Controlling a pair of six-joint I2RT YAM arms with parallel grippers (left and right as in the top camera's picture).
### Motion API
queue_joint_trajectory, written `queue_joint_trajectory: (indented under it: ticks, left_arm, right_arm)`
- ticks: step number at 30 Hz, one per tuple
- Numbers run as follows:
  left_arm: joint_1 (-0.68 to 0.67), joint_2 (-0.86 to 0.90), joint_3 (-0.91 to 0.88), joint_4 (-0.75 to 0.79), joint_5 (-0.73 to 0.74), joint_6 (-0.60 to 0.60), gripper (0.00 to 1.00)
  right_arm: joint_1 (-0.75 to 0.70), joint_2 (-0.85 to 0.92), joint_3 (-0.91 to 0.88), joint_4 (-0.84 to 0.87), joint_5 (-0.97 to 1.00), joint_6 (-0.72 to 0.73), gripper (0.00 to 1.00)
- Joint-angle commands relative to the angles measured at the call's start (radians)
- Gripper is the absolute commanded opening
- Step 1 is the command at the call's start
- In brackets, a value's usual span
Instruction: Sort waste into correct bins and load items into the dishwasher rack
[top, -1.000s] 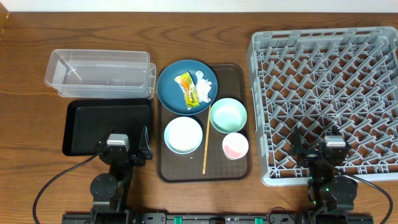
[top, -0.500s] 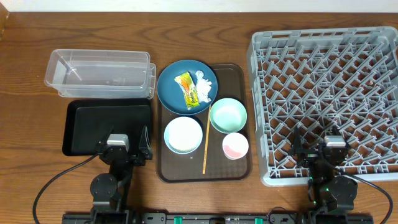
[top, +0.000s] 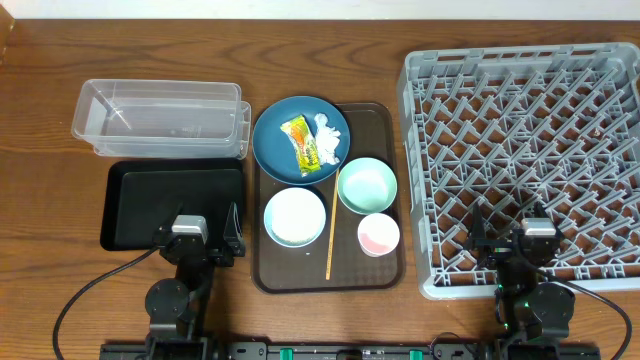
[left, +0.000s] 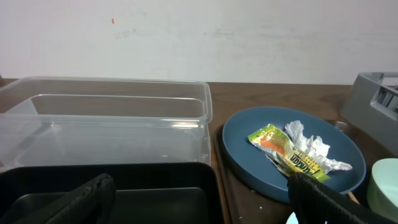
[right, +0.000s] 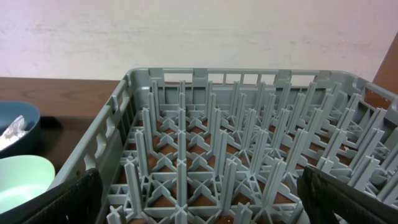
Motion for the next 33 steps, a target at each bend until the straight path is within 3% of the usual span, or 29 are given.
queue_joint_trajectory:
  ticks: [1, 6, 14, 21, 27, 33]
  left_arm:
    - [-0.001, -0.006, -0.010, -0.042, 0.019, 0.016, 0.91]
    - [0.000, 0.002, -0.009, -0.042, 0.018, -0.029, 0.91]
    - [0.000, 0.122, 0.091, -0.158, 0.018, -0.113, 0.91]
    - [0.000, 0.402, 0.372, -0.340, 0.063, -0.122, 0.91]
    - [0.000, 0.723, 0.687, -0.547, 0.128, -0.122, 0.91]
    - [0.000, 1.045, 1.074, -0.952, 0.158, -0.122, 0.91]
  right_arm:
    - [0.011, -0.006, -0.001, -0.001, 0.009, 0.012, 0.99]
    - [0.011, -0.005, -0.001, -0.005, 0.008, 0.169, 0.99]
    - [0.011, 0.034, 0.091, -0.131, 0.011, 0.175, 0.99]
    - [0.011, 0.221, 0.314, -0.280, 0.013, 0.176, 0.99]
    - [0.011, 0.486, 0.607, -0.516, 0.013, 0.138, 0.99]
    - [0.011, 0.761, 0.901, -0.830, 0.013, 0.115, 0.99]
